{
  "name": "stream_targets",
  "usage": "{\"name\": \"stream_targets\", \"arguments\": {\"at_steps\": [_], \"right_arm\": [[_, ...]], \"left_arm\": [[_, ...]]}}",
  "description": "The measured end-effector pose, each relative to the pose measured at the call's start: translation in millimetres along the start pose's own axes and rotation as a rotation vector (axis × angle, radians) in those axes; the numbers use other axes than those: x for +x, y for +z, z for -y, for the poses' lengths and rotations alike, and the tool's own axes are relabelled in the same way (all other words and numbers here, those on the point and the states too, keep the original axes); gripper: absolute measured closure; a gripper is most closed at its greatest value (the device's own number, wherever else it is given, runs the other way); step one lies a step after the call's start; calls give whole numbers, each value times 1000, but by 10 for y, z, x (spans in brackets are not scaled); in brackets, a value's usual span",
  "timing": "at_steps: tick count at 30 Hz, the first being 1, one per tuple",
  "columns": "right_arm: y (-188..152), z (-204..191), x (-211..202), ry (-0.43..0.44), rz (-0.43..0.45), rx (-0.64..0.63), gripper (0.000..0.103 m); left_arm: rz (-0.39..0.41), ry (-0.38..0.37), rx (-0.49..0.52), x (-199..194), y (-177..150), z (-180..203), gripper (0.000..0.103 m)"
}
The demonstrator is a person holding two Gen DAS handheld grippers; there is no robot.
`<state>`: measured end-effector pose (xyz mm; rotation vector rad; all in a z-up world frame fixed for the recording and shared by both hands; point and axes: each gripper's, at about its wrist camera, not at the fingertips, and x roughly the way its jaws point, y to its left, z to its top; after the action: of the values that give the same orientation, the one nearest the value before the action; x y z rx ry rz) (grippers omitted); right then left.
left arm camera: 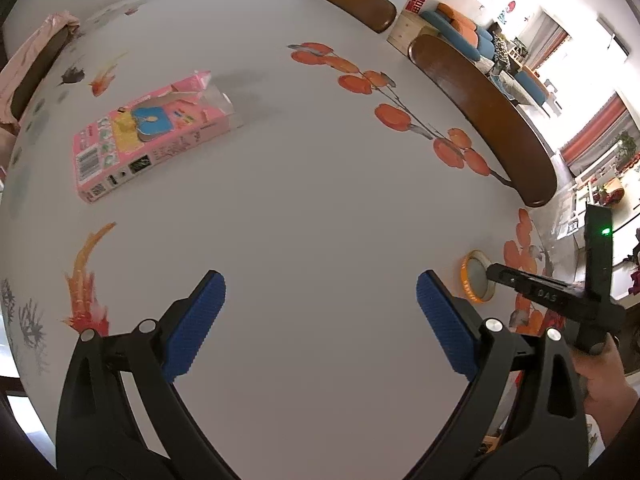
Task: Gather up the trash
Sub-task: 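Grasp the orange tape roll with the right gripper, then carry the tape roll with the right gripper over the bin and release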
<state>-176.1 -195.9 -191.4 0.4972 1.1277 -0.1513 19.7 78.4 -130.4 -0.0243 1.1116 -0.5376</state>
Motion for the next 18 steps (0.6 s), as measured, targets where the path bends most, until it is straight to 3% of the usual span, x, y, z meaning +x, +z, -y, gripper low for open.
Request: {"name": "stream_targets", "arguments": {"at_steps": [10,15,18], "right_arm": [[366,-879,-89,159,27,-177,99],[384,-1606,19,269,-31,-354,99],[257,-2134,130,353,-95,-491,99]], "left_arm": [[70,57,-79,-254,18,-376,9],[125,160,-205,-594,-228,-757,9],[151,245,-321,-862,-562,-1010,9]]}}
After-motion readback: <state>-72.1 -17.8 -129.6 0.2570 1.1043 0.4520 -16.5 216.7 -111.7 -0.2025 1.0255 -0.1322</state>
